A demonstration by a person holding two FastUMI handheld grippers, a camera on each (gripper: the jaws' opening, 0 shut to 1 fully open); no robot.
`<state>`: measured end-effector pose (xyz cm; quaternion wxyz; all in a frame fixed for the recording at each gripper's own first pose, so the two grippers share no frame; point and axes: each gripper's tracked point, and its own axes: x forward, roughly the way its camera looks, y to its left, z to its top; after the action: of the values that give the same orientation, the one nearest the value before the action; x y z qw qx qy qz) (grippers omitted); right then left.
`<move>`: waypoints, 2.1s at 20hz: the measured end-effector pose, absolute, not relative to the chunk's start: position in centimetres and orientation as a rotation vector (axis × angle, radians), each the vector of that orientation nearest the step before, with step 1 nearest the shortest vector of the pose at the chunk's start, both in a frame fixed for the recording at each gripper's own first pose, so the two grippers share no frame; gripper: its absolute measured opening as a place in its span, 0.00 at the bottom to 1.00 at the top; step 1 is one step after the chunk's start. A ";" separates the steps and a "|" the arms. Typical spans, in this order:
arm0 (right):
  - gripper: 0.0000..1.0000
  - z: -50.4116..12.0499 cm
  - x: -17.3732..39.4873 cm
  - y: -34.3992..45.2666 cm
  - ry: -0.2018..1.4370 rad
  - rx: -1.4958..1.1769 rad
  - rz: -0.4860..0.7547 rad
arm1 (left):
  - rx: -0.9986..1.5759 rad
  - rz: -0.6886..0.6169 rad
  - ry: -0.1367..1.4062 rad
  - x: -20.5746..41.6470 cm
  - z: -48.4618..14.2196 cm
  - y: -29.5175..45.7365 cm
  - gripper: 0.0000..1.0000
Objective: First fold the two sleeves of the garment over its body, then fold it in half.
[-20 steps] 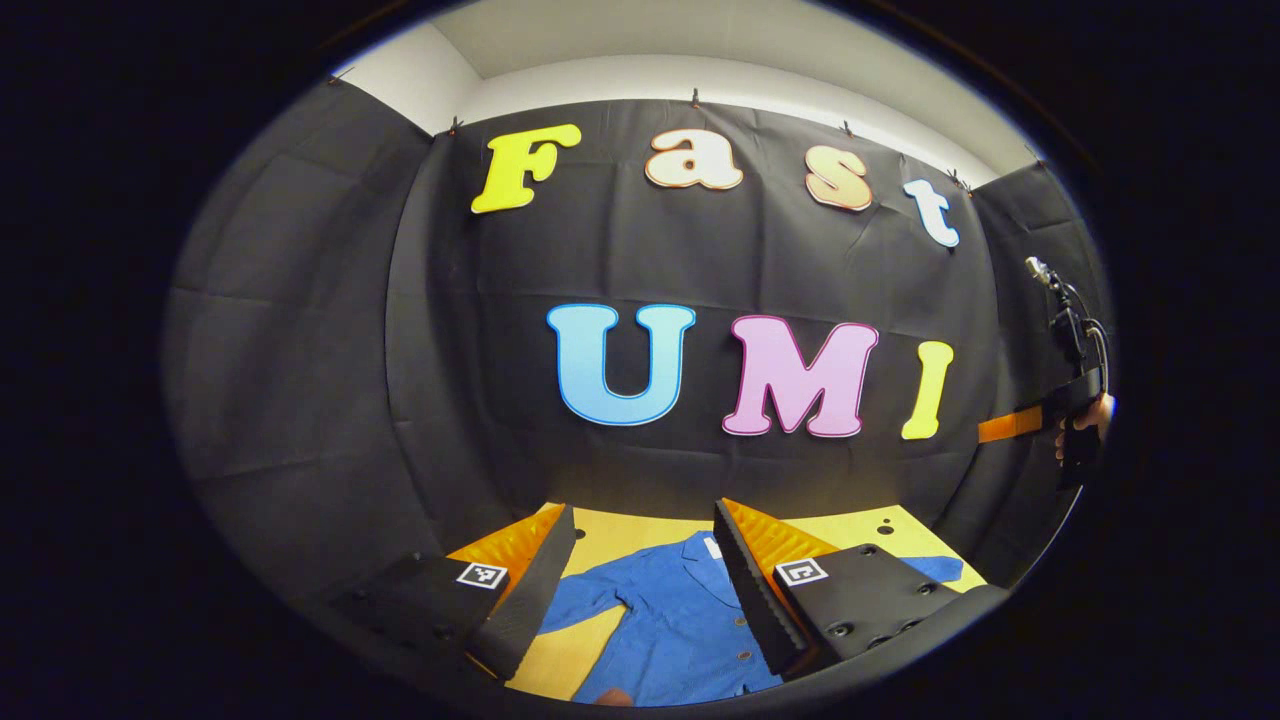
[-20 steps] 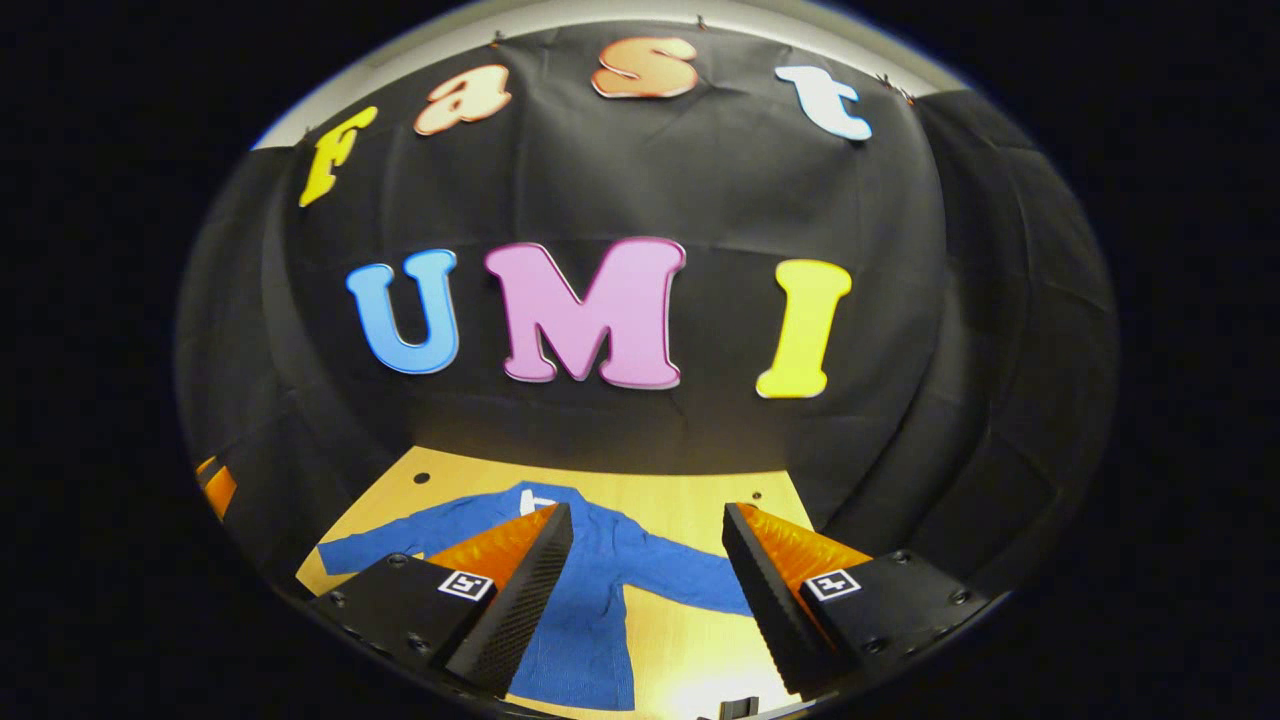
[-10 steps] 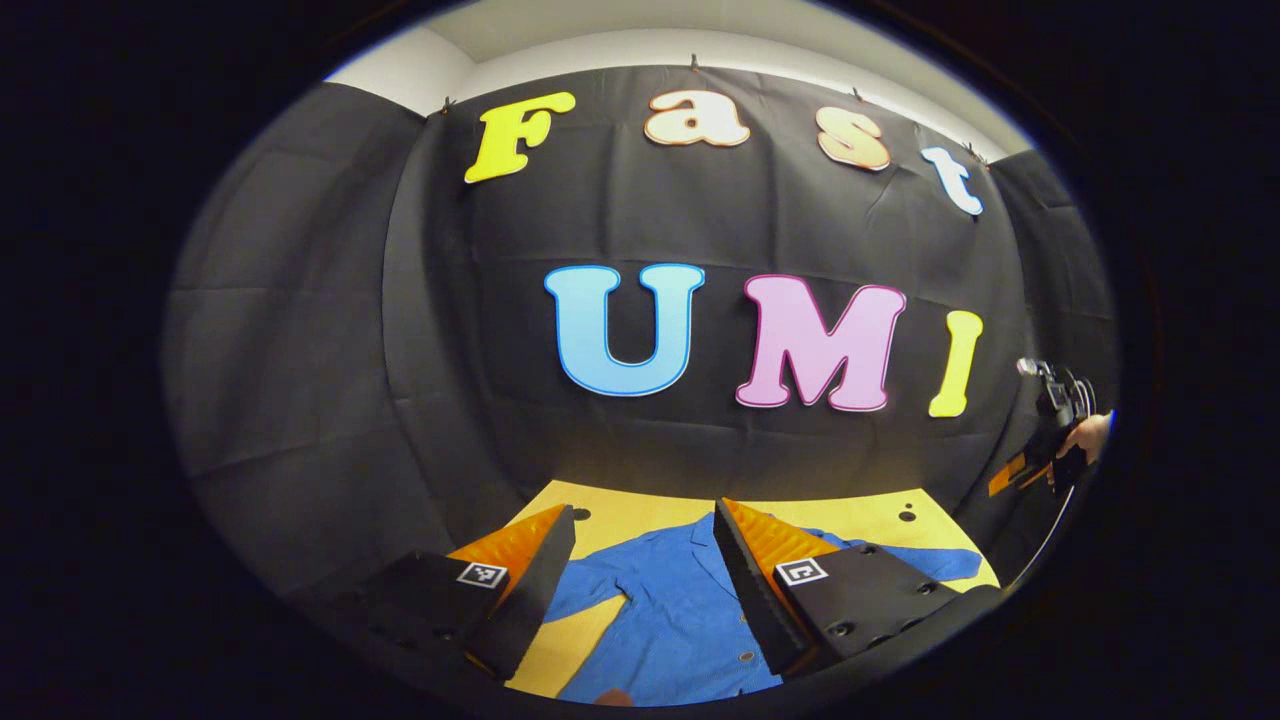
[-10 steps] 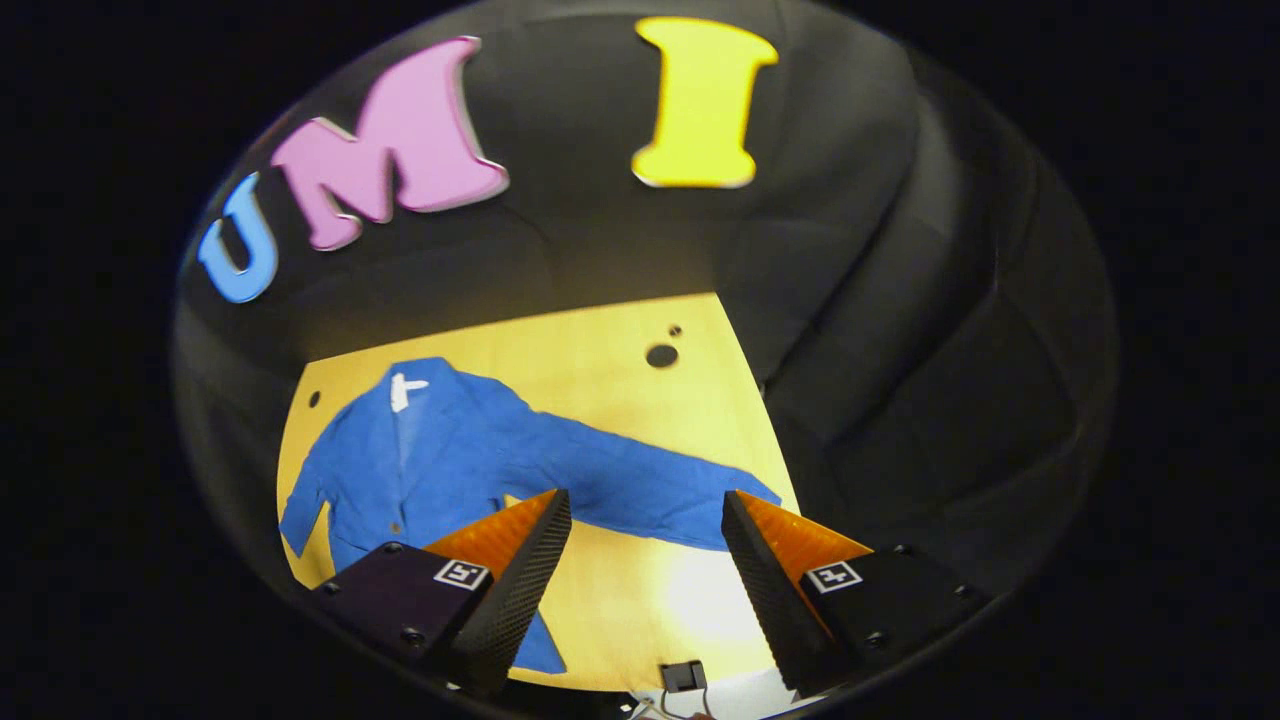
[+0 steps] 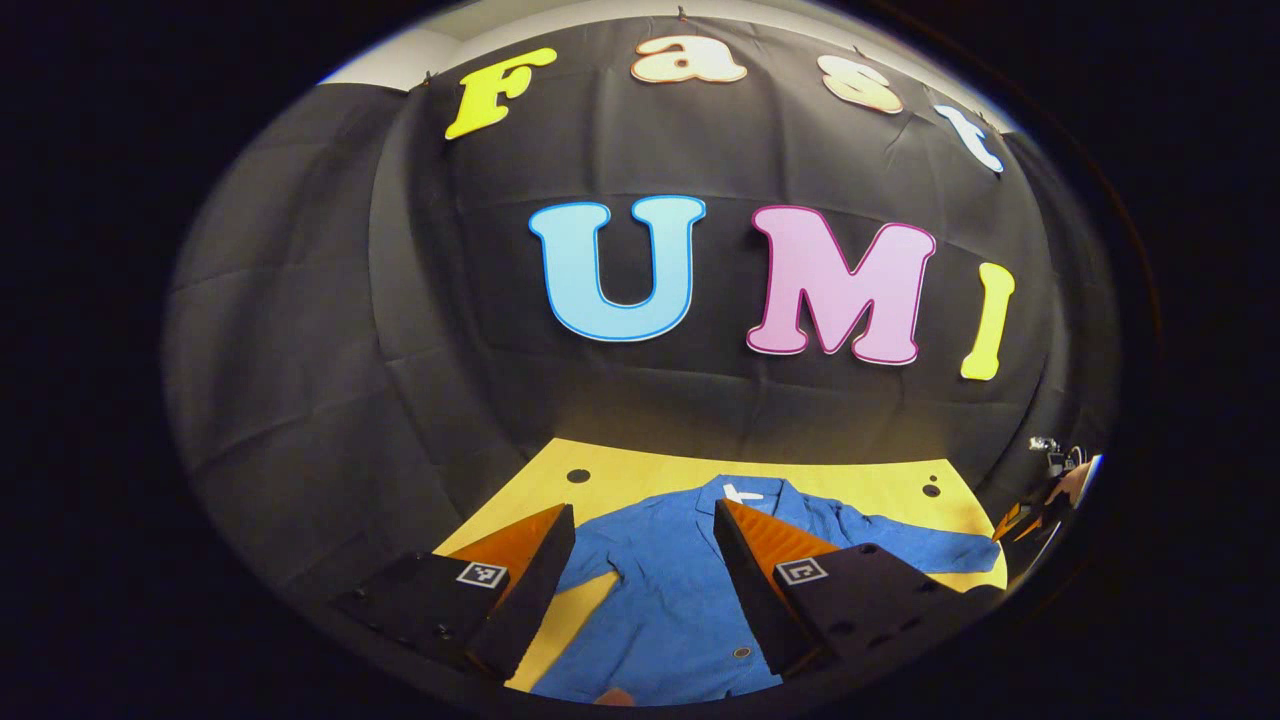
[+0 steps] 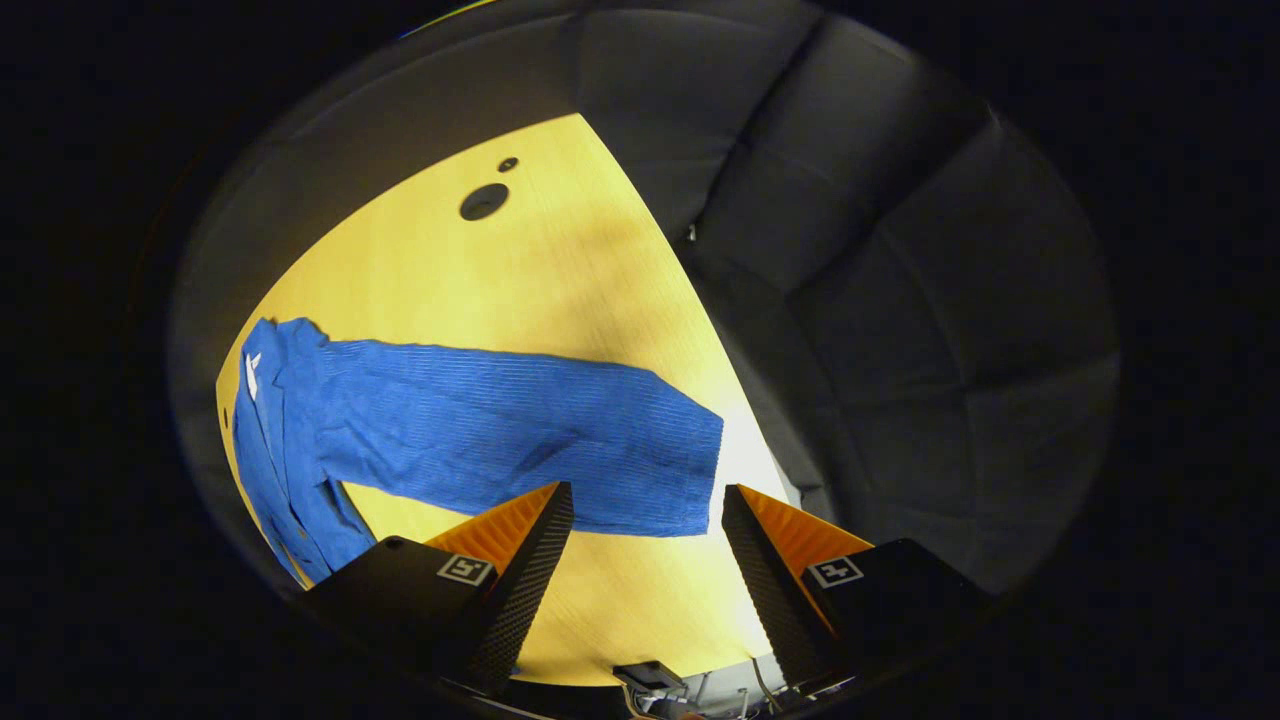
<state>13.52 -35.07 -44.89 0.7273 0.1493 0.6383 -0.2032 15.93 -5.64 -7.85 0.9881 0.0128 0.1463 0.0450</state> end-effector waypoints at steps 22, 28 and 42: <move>0.05 -44.8 16.2 -32.8 1.233 0.336 -0.474 | 0.038 0.128 0.308 15.3 -8.7 2.5 0.80; 0.05 -32.2 20.9 -26.0 1.008 0.229 -0.379 | 0.020 0.050 0.264 14.5 -8.0 4.1 0.80; 0.05 -20.0 35.9 14.9 0.780 0.327 0.120 | -0.061 0.242 0.240 11.3 -10.6 18.5 0.80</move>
<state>35.89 14.86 -19.95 0.9101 0.1585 0.3784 0.0584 11.31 18.48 -10.59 0.9851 -0.0305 0.1192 0.1205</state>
